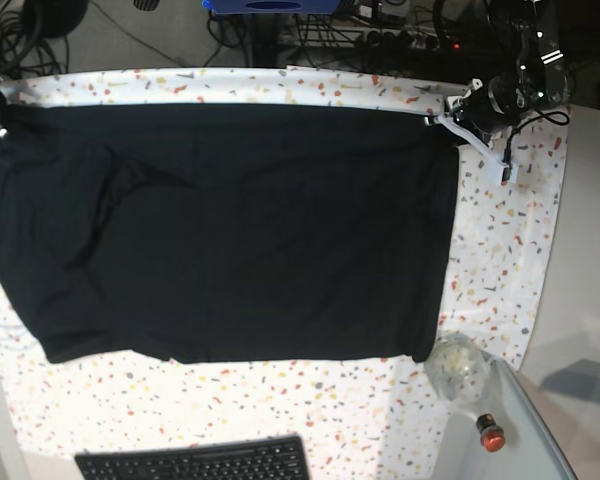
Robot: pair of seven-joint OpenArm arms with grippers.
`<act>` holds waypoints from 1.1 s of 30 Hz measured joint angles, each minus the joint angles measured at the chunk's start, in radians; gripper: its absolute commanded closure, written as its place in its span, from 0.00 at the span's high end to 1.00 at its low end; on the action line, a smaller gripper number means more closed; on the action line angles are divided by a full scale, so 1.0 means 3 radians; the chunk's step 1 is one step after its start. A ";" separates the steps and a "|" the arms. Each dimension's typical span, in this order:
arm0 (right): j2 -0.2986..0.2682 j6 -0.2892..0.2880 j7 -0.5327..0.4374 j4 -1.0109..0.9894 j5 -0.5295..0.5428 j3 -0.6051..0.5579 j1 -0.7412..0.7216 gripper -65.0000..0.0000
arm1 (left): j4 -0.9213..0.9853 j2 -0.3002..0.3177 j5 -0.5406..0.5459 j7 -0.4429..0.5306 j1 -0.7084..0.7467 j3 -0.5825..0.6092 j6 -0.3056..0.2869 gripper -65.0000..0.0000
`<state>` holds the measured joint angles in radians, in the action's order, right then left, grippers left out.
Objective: Layout the t-shirt on the table in an organized manner, then fold the t-shirt properly
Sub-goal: 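Lower the shirt edge flat and open both grippers, then move the right gripper down the shirt side and grasp its edge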
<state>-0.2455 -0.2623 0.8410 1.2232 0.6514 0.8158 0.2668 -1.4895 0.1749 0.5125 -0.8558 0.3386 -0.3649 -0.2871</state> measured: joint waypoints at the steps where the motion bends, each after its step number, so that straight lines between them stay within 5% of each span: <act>1: 0.0000 0.0000 0.0000 0.0000 -0.0001 0.0000 0.0000 0.00 | 0.0000 0.0000 0.0000 0.0000 -0.0001 0.0000 0.0000 0.00; 7: 0.0000 0.0000 0.0000 0.0000 -0.0001 0.0001 0.0000 0.00 | 0.0003 0.0000 0.0000 0.0000 -0.0011 0.0000 0.0001 0.00; 8: -0.0001 0.0000 0.0000 0.0000 0.0000 0.0001 0.0000 0.06 | 0.0006 0.0000 0.0001 0.0000 -0.0011 0.0000 0.0001 0.13; 10: 0.0009 0.0001 0.0006 0.0064 -0.0027 0.0001 0.0014 0.35 | 0.0014 0.0000 -0.0005 0.0000 -0.0010 -0.0008 0.0004 0.46; 13: 0.0156 -0.0022 -0.0004 0.0356 0.0000 0.0244 0.0074 0.65 | 0.0014 -0.0017 0.0028 0.0000 -0.0023 -0.0191 -0.0009 0.83; 16: 0.0313 -0.0008 0.0027 0.0680 -0.0025 0.0491 0.0144 0.72 | 0.0014 0.0000 -0.0003 0.0001 -0.0028 -0.0394 0.0009 0.96; 23: 0.0286 -0.0013 -0.0005 0.1063 -0.0018 0.0552 0.0151 0.72 | -0.0003 0.0000 0.0014 0.0013 -0.0141 -0.0923 0.0000 0.96; 26: 0.0066 0.0003 0.0047 0.0937 -0.0085 0.0314 -0.0081 0.72 | -0.0108 0.0057 -0.0022 0.0000 -0.0109 -0.0912 0.0010 0.90; 29: -0.0287 -0.0041 -0.0235 0.0487 -0.0004 -0.0072 -0.0559 0.72 | -0.0215 0.0029 0.0024 -0.0001 -0.0128 -0.0726 -0.0009 0.59; 33: -0.0726 -0.0008 -0.0815 -0.0551 -0.0008 -0.0743 -0.1115 0.72 | -0.0211 0.0036 0.0019 -0.0001 -0.0128 -0.0746 -0.0006 0.00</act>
<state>-0.4633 -0.2646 0.5964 1.0580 0.6491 0.5930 -0.0677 -1.5528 0.1856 0.5182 -0.8562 0.3000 -0.5888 -0.2890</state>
